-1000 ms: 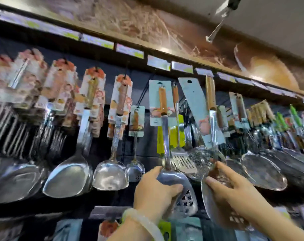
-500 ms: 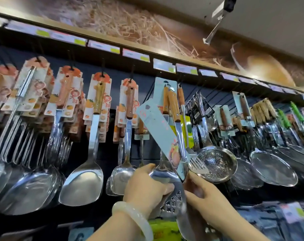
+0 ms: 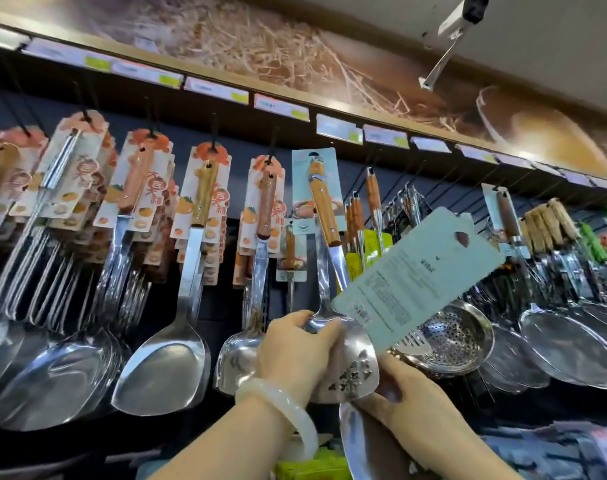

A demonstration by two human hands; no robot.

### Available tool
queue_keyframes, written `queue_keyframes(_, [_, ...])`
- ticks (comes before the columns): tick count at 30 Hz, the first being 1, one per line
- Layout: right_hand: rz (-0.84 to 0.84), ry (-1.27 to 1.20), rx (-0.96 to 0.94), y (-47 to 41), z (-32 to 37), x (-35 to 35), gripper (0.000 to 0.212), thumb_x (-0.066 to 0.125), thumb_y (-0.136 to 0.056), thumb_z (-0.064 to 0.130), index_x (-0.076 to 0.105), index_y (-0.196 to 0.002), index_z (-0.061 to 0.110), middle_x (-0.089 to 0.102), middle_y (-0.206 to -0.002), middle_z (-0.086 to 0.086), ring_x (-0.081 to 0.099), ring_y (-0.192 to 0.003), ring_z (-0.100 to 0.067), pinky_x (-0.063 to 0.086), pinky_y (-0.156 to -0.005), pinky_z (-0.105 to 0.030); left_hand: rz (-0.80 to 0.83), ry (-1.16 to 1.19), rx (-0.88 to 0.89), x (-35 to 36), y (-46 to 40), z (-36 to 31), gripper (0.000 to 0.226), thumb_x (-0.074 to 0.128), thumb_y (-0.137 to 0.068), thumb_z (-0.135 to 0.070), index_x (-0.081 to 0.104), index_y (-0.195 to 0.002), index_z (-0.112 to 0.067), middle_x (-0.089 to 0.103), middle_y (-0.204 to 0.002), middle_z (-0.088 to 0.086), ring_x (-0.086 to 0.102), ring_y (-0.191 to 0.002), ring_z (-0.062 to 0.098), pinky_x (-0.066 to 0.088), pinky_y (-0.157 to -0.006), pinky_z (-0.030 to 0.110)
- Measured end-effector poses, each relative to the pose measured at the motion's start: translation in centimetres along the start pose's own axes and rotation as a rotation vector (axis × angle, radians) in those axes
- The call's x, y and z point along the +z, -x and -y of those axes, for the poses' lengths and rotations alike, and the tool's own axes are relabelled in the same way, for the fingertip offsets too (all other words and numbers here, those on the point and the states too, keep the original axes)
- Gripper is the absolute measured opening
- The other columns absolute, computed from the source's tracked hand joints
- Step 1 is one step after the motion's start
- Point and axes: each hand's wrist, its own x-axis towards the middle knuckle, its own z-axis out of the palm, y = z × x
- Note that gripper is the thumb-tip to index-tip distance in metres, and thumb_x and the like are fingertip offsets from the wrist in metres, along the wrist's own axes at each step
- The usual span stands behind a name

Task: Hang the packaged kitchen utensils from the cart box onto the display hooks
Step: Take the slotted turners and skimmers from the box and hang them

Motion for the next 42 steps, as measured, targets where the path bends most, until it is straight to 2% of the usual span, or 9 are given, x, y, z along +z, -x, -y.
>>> queue_keyframes(2, [-0.014,0.041,0.011,-0.6,0.0,-0.5,0.018,0.062,-0.081,0.046,0.050,-0.093,0.048,0.064,-0.104,0.011,0.059,-0.103,-0.014,0.048,-0.090,-0.035,-0.017,-0.016,0.004,0.2,-0.8,0.3,0.031,0.063,-0.084,-0.033,0.065,-0.114,-0.028,0.068,-0.113,-0.001,0.061,-0.106,0.024,0.050,-0.094,0.039])
queue_keyframes(4, [-0.024,0.061,0.033,-1.3,-0.1,-1.1,0.013,0.059,-0.082,0.049,0.050,-0.087,0.043,0.063,-0.100,0.011,0.060,-0.100,-0.016,0.048,-0.087,-0.035,-0.046,-0.039,0.015,0.0,-1.3,0.4,0.037,0.059,-0.088,-0.026,0.059,-0.125,-0.024,0.063,-0.123,-0.001,0.059,-0.111,0.024,0.048,-0.097,0.038])
queue_keyframes(9, [-0.030,0.029,0.062,-2.7,-1.0,-2.1,0.022,0.060,-0.079,0.050,0.058,-0.097,0.037,0.067,-0.102,0.009,0.061,-0.097,-0.013,0.048,-0.090,-0.037,-0.078,-0.145,0.023,-1.1,-1.9,0.9,0.021,0.057,-0.089,-0.026,0.065,-0.106,-0.037,0.065,-0.119,-0.003,0.058,-0.105,0.023,0.043,-0.089,0.027])
queue_keyframes(18, [-0.021,-0.037,0.125,-3.9,-3.2,-2.7,0.051,0.057,-0.059,0.067,0.060,-0.101,0.039,0.066,-0.104,0.015,0.060,-0.100,-0.007,0.047,-0.093,-0.037,-0.069,-0.194,0.039,1.0,-3.5,0.7,0.030,0.055,-0.089,-0.024,0.062,-0.117,-0.029,0.062,-0.123,-0.005,0.057,-0.110,0.022,0.045,-0.095,0.029])
queue_keyframes(20, [-0.011,-0.054,0.139,-4.1,-3.4,-2.9,0.046,0.060,-0.063,0.064,0.061,-0.100,0.036,0.067,-0.103,0.012,0.060,-0.098,-0.006,0.046,-0.094,-0.036,-0.080,-0.179,0.057,1.4,-4.0,0.1,0.021,0.055,-0.089,-0.024,0.064,-0.108,-0.029,0.064,-0.120,-0.003,0.057,-0.105,0.023,0.045,-0.094,0.030])
queue_keyframes(26, [0.004,-0.067,0.105,-5.1,-4.1,-3.8,0.033,0.062,-0.068,0.058,0.060,-0.096,0.042,0.068,-0.101,0.018,0.062,-0.097,-0.004,0.047,-0.095,-0.036,-0.087,-0.184,0.098,2.7,-6.3,-1.7,0.036,0.054,-0.092,-0.026,0.056,-0.128,-0.027,0.058,-0.130,-0.002,0.057,-0.105,0.021,0.043,-0.083,0.025])
queue_keyframes(28, [-0.001,-0.057,0.085,-5.5,-4.4,-4.1,0.035,0.062,-0.068,0.058,0.059,-0.100,0.043,0.067,-0.102,0.020,0.062,-0.098,-0.003,0.047,-0.094,-0.035,-0.094,-0.187,0.091,3.2,-6.8,-2.0,0.034,0.054,-0.092,-0.026,0.058,-0.126,-0.026,0.058,-0.130,-0.001,0.057,-0.111,0.024,0.040,-0.082,0.025])
queue_keyframes(37, [0.018,-0.084,0.083,-6.2,-5.6,-4.7,0.033,0.062,-0.063,0.060,0.059,-0.093,0.046,0.069,-0.101,0.019,0.063,-0.097,-0.004,0.048,-0.095,-0.038,-0.110,-0.105,0.064,5.5,-7.3,-1.2,0.025,0.055,-0.091,-0.019,0.065,-0.114,-0.019,0.066,-0.111,0.004,0.050,-0.085,0.020,0.041,-0.076,0.025])
queue_keyframes(42, [-0.005,-0.099,0.074,-6.3,-6.1,-4.5,0.049,0.058,-0.049,0.068,0.060,-0.094,0.050,0.069,-0.100,0.024,0.063,-0.099,-0.003,0.047,-0.096,-0.039,-0.090,-0.082,0.054,6.1,-7.1,-1.2,0.016,0.055,-0.089,-0.019,0.064,-0.080,-0.028,0.064,-0.093,0.000,0.054,-0.083,0.022,0.044,-0.072,0.028])
